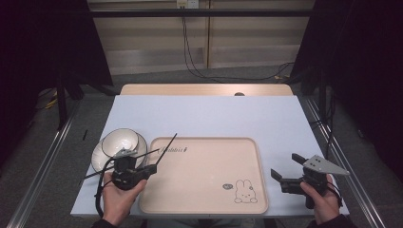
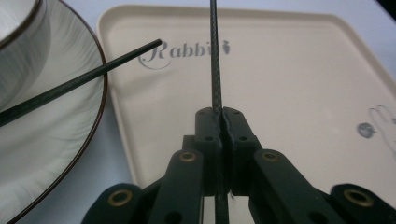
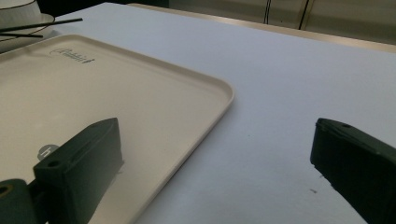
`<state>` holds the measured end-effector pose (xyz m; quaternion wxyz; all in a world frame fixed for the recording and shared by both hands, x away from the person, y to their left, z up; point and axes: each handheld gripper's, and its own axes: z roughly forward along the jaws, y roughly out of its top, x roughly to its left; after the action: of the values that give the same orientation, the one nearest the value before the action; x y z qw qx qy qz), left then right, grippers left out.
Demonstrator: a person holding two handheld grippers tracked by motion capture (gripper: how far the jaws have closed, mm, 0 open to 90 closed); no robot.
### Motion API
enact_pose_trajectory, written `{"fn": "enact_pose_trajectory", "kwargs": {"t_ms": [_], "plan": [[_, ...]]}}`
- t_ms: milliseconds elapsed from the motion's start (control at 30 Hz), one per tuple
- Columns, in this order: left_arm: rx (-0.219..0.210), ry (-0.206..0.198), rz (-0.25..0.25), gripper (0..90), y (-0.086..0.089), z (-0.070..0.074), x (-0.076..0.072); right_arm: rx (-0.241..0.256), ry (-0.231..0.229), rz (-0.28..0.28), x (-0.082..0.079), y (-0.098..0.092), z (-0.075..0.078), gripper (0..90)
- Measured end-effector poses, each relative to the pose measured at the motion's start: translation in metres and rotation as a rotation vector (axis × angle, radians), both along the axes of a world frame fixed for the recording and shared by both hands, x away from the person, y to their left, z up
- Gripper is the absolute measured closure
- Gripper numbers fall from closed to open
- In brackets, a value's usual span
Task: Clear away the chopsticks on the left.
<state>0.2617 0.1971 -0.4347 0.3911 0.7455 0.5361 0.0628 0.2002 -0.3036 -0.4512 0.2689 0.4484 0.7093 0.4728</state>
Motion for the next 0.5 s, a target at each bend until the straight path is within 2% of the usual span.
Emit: {"fn": "enact_pose_trajectory", "kwargs": {"t_ms": [233,400,500], "plan": [[0.022,0.063,0.02,85.7,-0.009,-0.016,0.001,0.005,0.0,0.003,0.0,0.0,0.0,2.0],[0.035,0.059,0.046,85.7,-0.008,-0.02,0.004,0.003,-0.001,0.005,0.0,0.0,0.0,2.0],[0.05,0.071,0.062,85.7,-0.01,-0.025,0.005,0.003,0.001,0.006,0.0,0.0,0.0,2.0]]}}
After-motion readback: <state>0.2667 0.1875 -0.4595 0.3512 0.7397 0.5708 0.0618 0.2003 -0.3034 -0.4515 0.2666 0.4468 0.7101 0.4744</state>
